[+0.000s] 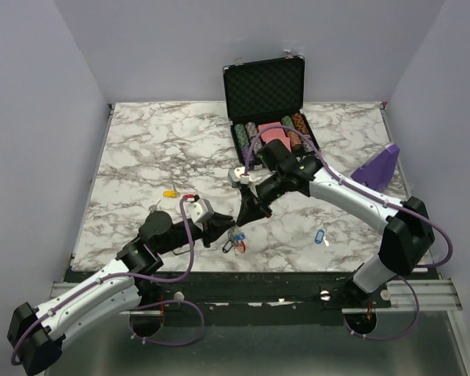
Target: Put the keys on the keyring
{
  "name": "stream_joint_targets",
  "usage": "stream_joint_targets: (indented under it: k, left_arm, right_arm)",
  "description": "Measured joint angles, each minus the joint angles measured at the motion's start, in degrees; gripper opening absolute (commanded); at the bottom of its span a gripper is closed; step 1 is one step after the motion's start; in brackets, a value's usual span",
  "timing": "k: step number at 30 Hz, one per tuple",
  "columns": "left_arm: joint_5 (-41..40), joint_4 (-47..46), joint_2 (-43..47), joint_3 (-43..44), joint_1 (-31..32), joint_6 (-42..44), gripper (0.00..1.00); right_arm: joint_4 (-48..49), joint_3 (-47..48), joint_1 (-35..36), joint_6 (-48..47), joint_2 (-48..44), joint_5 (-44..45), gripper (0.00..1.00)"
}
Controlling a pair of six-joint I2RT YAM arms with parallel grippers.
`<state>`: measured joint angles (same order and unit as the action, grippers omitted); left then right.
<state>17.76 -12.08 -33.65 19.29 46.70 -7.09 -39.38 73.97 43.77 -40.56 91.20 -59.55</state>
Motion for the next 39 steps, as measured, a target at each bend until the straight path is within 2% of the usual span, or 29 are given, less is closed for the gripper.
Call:
stream_joint_targets:
  k: [9,11,13,14,19,20,22,23,24,27,39]
  left_arm:
    - [0.5,-0.9,-0.6,0.0,-0.2,0.0,0.2]
    - [0.8,-1.2,-1.1,0.0,-0.2,-0.1,0.15]
    - [1.2,-1.3,-1.7,0.0,-0.2,-0.1,0.02]
    - [1.3,-1.4,-1.9,0.1,-0.2,-0.2,0.0]
    - [1.4,-1.2,-2.3,0.5,-0.3,-0.4,0.0]
    - [1.4,-1.1,-2.2,0.5,-0.3,-0.4,0.0]
    - [1.4,-1.0,-2.0,0.5,-0.3,-0.4,0.0]
    - [1.4,-1.0,-1.8,0.5,-0.3,-0.4,0.0]
    - [1.4,-0.8,-1.5,0.5,-0.3,-0.4,0.0]
    - [1.2,-0.9,0.6,0.2,-0.5,-0.6,0.0]
    - [1.2,-3.6,9.8,-5.4,-1.7,-2.4,0.0]
  right_arm:
    - [0.0,0.0,0.0,0.0,0.0,0.0,0.01]
    - [0.0,0.0,0.0,0.0,0.0,0.0,0.01]
    - [0.0,0.0,0.0,0.0,0.0,0.1,0.01]
    - [0.0,0.0,0.0,0.0,0.0,0.2,0.01]
    - [0.1,0.0,-0.1,-0.3,0.1,0.3,0.01]
    - [0.1,0.0,-0.1,-0.3,0.1,0.3,0.05]
    - [0.1,0.0,-0.1,-0.4,0.1,0.3,0.23]
    - [0.1,0.1,-0.1,-0.4,0.1,0.3,0.36]
    - [0.1,0.2,-0.1,-0.4,0.1,0.3,0.44]
    - [-0.3,0.6,-0.2,0.0,0.1,0.0,0.56]
    - [-3.8,1.7,-7.1,-3.7,-0.3,-4.1,0.62]
